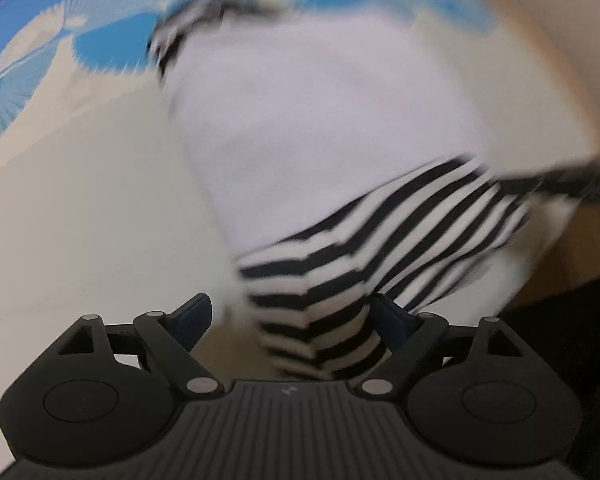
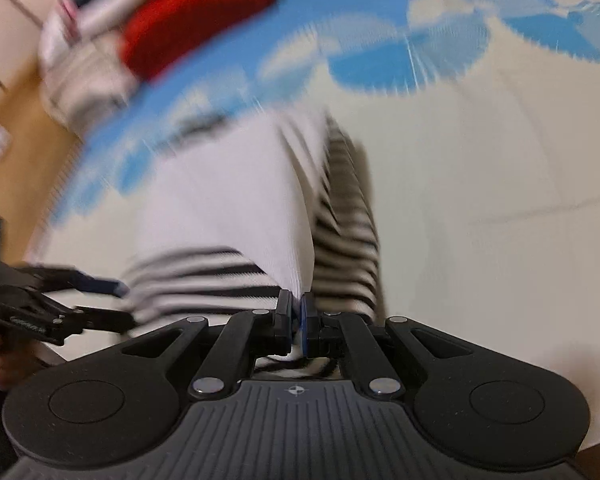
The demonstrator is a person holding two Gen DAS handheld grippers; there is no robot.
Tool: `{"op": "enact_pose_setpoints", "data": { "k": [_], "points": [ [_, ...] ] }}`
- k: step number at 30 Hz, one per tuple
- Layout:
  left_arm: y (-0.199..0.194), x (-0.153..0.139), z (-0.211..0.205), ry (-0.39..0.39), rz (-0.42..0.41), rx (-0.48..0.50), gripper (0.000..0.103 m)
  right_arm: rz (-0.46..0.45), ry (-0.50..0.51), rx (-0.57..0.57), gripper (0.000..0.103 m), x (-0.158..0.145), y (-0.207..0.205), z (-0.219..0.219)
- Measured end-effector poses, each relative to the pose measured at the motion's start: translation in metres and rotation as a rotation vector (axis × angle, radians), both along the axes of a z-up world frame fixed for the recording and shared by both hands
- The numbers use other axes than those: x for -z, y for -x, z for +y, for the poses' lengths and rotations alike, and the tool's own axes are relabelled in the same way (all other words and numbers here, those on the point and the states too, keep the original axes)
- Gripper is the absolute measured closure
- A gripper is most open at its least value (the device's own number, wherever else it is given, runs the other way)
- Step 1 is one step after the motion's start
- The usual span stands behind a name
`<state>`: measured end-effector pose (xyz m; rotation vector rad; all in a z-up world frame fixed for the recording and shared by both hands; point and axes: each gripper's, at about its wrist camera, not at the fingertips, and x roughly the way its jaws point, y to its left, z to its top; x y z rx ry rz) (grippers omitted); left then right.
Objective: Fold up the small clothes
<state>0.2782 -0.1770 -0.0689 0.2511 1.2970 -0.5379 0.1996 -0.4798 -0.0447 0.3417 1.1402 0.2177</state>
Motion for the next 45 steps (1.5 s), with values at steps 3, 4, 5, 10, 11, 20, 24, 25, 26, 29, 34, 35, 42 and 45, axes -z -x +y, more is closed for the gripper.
{"op": "enact_pose_setpoints", "data": {
  "k": [3, 4, 5, 10, 11, 20, 24, 25, 26, 29, 34, 35, 42, 45],
  "points": [
    [0.005, 0.006, -0.007, -0.029, -0.001, 0.05, 0.013, 0.042, 0.107, -0.054, 0.1, 0.015, -0.01, 0.023],
    [0.006, 0.004, -0.007, -0.019, 0.002, 0.064, 0.014, 0.049, 0.145, -0.069, 0.1, 0.018, -0.012, 0.031],
    [0.004, 0.001, -0.005, 0.005, 0.01, 0.069, 0.014, 0.051, 0.168, -0.074, 0.1, 0.018, -0.014, 0.035],
    [-0.035, -0.026, 0.034, 0.234, -0.015, -0.14, 0.013, 0.02, 0.162, -0.015, 0.093, 0.012, -0.016, 0.028],
    [-0.044, -0.028, 0.043, 0.277, -0.024, -0.212, 0.013, -0.001, 0.151, 0.002, 0.091, 0.007, -0.015, 0.023],
    [-0.104, 0.005, 0.059, 0.421, 0.069, -0.514, 0.012, -0.034, 0.075, 0.003, 0.039, 0.004, -0.012, 0.015],
    [-0.126, 0.033, 0.056, 0.435, 0.148, -0.566, 0.011, 0.036, 0.15, -0.03, 0.037, 0.02, -0.024, 0.03],
    [-0.128, 0.038, 0.053, 0.442, 0.16, -0.565, 0.011, 0.048, 0.145, -0.02, 0.037, 0.021, -0.026, 0.029],
    [-0.132, 0.041, 0.052, 0.452, 0.163, -0.558, 0.015, 0.059, 0.14, -0.008, 0.037, 0.023, -0.029, 0.029],
    [-0.139, 0.042, 0.047, 0.453, 0.127, -0.519, 0.039, 0.071, 0.088, 0.009, 0.068, 0.026, -0.038, 0.034],
    [-0.137, 0.002, 0.063, 0.433, -0.001, -0.471, 0.067, -0.009, 0.028, 0.081, 0.096, 0.008, -0.043, 0.047],
    [-0.134, -0.014, 0.066, 0.395, -0.084, -0.447, 0.067, -0.033, 0.002, 0.095, 0.096, 0.005, -0.046, 0.049],
    [-0.13, -0.061, 0.143, 0.323, -0.344, -0.593, 0.053, -0.163, -0.034, 0.036, 0.096, -0.008, -0.062, 0.118],
    [-0.119, -0.078, 0.171, 0.289, -0.438, -0.617, 0.037, -0.162, 0.005, 0.021, 0.096, -0.003, -0.071, 0.143]
  ]
}}
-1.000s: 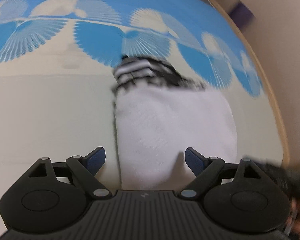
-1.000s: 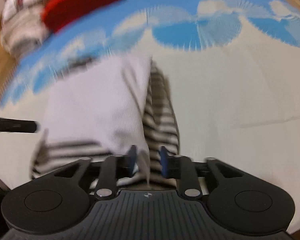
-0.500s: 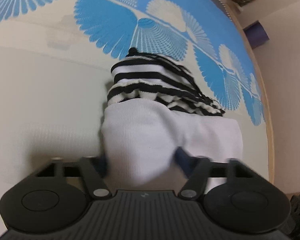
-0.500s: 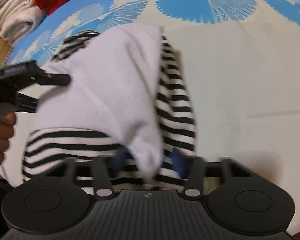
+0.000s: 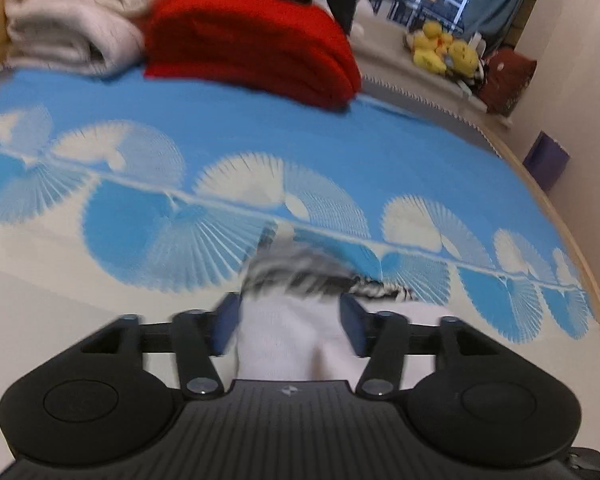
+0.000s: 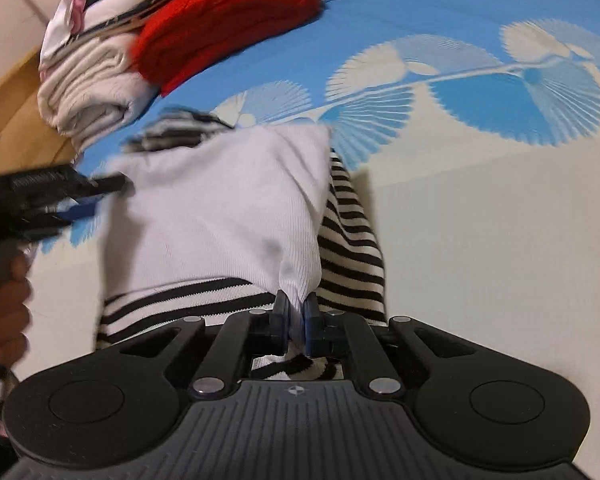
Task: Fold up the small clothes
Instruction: 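Open both grippers and lift them off the folded shirt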
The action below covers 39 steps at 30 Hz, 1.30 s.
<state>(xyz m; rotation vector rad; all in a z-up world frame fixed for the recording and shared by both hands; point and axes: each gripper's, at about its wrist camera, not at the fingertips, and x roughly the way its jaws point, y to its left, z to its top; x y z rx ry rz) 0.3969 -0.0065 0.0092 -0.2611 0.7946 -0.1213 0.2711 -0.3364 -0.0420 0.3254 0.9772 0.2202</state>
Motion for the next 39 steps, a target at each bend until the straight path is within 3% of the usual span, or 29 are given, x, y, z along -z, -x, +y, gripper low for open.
{"op": "enact_pose_setpoints", "data": {
  "k": [3, 5, 7, 8, 9, 10, 12, 13, 15, 17, 18, 19, 20, 22, 23, 24, 26, 29, 33, 35, 39],
  "points": [
    [0.015, -0.003, 0.003, 0.047, 0.024, 0.178, 0.037, 0.048, 0.086, 0.035, 0.097, 0.01, -0.01, 0.011],
    [0.025, 0.011, -0.009, 0.028, 0.082, 0.317, 0.039, 0.093, 0.113, 0.061, 0.097, 0.017, -0.016, 0.014],
    [0.03, 0.041, -0.023, -0.057, 0.183, 0.395, 0.039, 0.096, 0.137, 0.058, 0.097, 0.017, -0.018, 0.018],
    [0.031, 0.065, -0.032, -0.139, 0.276, 0.411, 0.034, 0.096, 0.15, 0.055, 0.097, 0.017, -0.02, 0.021],
    [0.033, 0.081, -0.037, -0.197, 0.316, 0.415, 0.03, 0.1, 0.163, 0.055, 0.097, 0.018, -0.02, 0.024],
    [0.035, 0.087, -0.037, -0.216, 0.316, 0.408, 0.026, 0.109, 0.169, 0.057, 0.096, 0.018, -0.021, 0.025],
    [0.036, 0.073, -0.031, -0.17, 0.313, 0.378, 0.031, 0.118, 0.186, 0.083, 0.093, 0.015, -0.02, 0.028],
    [0.039, 0.06, -0.029, -0.161, 0.281, 0.376, 0.037, 0.098, 0.211, 0.094, 0.091, 0.01, -0.02, 0.029],
    [0.052, 0.037, -0.024, -0.122, 0.175, 0.413, 0.038, 0.028, 0.242, 0.094, 0.088, -0.005, -0.012, 0.031],
    [0.054, 0.041, -0.021, -0.066, 0.208, 0.465, 0.037, -0.013, 0.204, 0.06, 0.085, -0.017, -0.006, 0.029],
    [0.055, 0.055, -0.024, -0.103, 0.261, 0.472, 0.037, 0.0, 0.188, 0.042, 0.078, -0.016, -0.006, 0.029],
    [0.056, 0.072, -0.029, -0.19, 0.306, 0.473, 0.035, 0.046, 0.184, 0.017, 0.069, -0.011, -0.006, 0.03],
    [0.061, 0.088, -0.036, -0.29, 0.331, 0.483, 0.025, 0.126, 0.208, -0.015, 0.065, 0.001, -0.008, 0.032],
    [0.068, 0.1, -0.044, -0.336, 0.355, 0.519, 0.023, 0.281, 0.332, -0.075, 0.061, 0.026, -0.007, 0.041],
    [0.072, 0.097, -0.045, -0.347, 0.34, 0.514, 0.022, 0.301, 0.398, -0.089, 0.061, 0.032, -0.005, 0.045],
    [0.076, 0.09, -0.046, -0.372, 0.306, 0.49, 0.022, 0.279, 0.44, -0.102, 0.061, 0.03, -0.003, 0.049],
    [0.088, 0.068, -0.042, -0.401, 0.217, 0.418, 0.02, 0.198, 0.429, -0.085, 0.061, 0.012, 0.0, 0.047],
    [0.105, 0.029, -0.035, -0.348, 0.117, 0.33, 0.012, 0.047, 0.389, 0.027, 0.06, -0.022, 0.013, 0.032],
    [0.138, -0.026, -0.031, -0.306, -0.016, 0.193, 0.011, -0.207, 0.448, 0.111, 0.039, -0.069, 0.045, 0.022],
    [0.165, -0.043, -0.028, -0.289, -0.086, 0.129, 0.0, -0.274, 0.431, 0.121, 0.037, -0.081, 0.063, 0.017],
    [0.223, -0.063, -0.032, -0.292, -0.17, 0.014, 0.0, -0.36, 0.335, 0.124, 0.033, -0.096, 0.106, 0.012]
  ]
}}
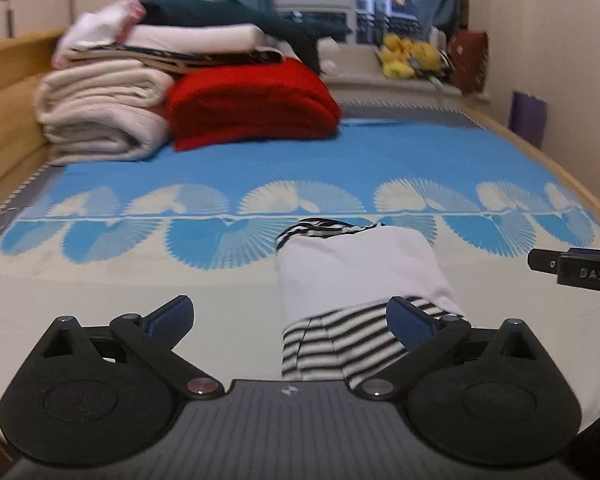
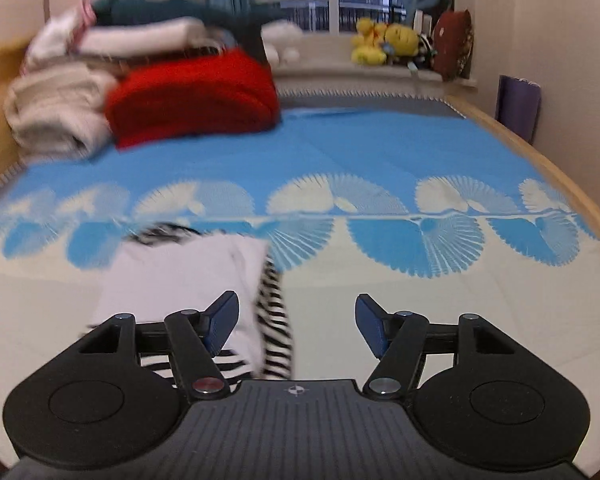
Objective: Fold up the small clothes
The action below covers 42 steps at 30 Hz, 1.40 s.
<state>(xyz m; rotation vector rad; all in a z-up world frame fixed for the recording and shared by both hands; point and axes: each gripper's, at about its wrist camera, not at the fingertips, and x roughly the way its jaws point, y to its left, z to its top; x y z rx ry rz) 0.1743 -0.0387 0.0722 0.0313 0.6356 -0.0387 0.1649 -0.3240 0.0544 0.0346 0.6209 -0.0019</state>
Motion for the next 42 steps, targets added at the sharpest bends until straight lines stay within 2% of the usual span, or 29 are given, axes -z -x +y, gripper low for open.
{"op": "enact_pose_setpoints", "data": {
  "k": [3, 5, 8, 10, 13, 20, 26, 42],
  "points": [
    [0.032, 0.012, -0.007, 0.002, 0.011, -0.023, 0.0, -0.05, -0.015, -0.033, 0.021, 0.0, 0.034, 0.005],
    [0.049, 0.028, -0.007, 0.031, 0.05, -0.029, 0.0, -0.071, 0.002, -0.055, 0.017, 0.003, 0.055, 0.012],
    [0.06, 0.052, -0.019, 0.05, 0.13, -0.014, 0.0, -0.04, 0.033, -0.052, 0.01, 0.017, 0.074, 0.026],
    [0.056, 0.058, -0.028, 0.017, 0.146, 0.025, 0.0, 0.028, 0.04, -0.052, 0.01, 0.02, 0.08, 0.034],
    [0.048, 0.069, -0.029, 0.009, 0.112, 0.001, 0.001, 0.021, 0.067, -0.066, 0.008, 0.023, 0.079, 0.044],
    [0.024, 0.083, -0.02, 0.085, 0.131, -0.046, 0.001, 0.085, 0.088, -0.043, 0.007, 0.043, 0.061, 0.047],
    [0.022, 0.083, -0.021, 0.087, 0.131, -0.04, 0.001, 0.079, 0.142, -0.097, 0.007, 0.05, 0.057, 0.061],
    [0.022, 0.085, -0.022, 0.088, 0.14, -0.04, 0.001, 0.063, 0.137, -0.093, 0.007, 0.047, 0.056, 0.062]
  ]
}}
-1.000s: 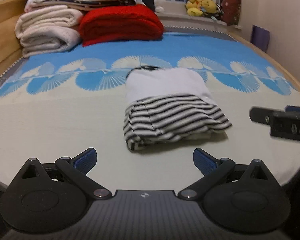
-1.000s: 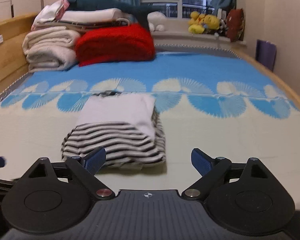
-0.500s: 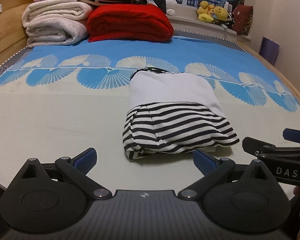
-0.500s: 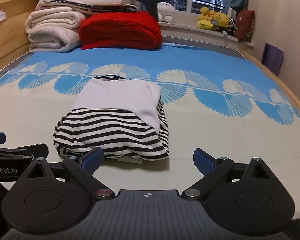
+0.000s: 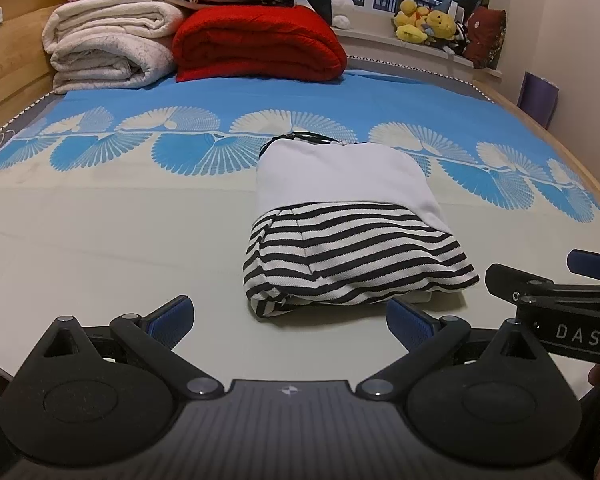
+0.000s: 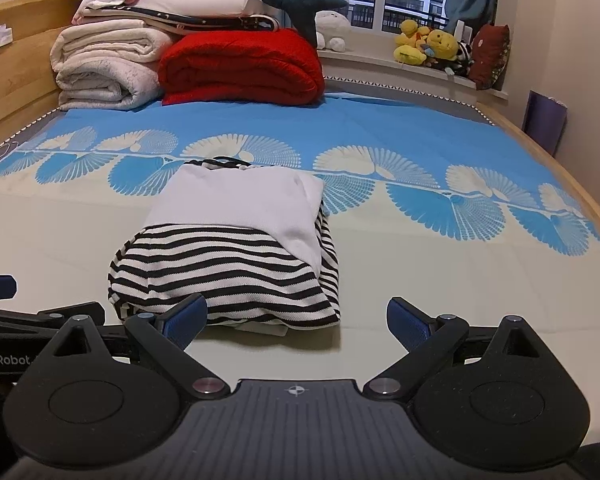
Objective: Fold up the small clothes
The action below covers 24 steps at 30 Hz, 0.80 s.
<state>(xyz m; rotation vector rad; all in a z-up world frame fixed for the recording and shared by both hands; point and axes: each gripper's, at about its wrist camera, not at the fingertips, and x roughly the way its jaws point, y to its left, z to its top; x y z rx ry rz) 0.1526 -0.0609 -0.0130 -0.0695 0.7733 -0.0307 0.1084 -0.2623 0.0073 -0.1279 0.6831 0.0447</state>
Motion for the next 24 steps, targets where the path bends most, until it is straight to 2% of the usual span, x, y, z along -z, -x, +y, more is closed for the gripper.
{"op": "enact_pose_setpoints", "data": {
  "k": [9, 24],
  "points": [
    [-0.0019, 0.0025, 0.0037, 0.026, 0.023, -0.008, 0.001, 0.003, 0.009, -0.009, 0.007, 0.0006, -0.0003, 0.0019],
    [-0.0019, 0.0026, 0.0036, 0.024, 0.026, -0.007, 0.001, 0.012, 0.008, -0.01, 0.007, 0.0039, -0.0008, 0.0038]
  ]
}}
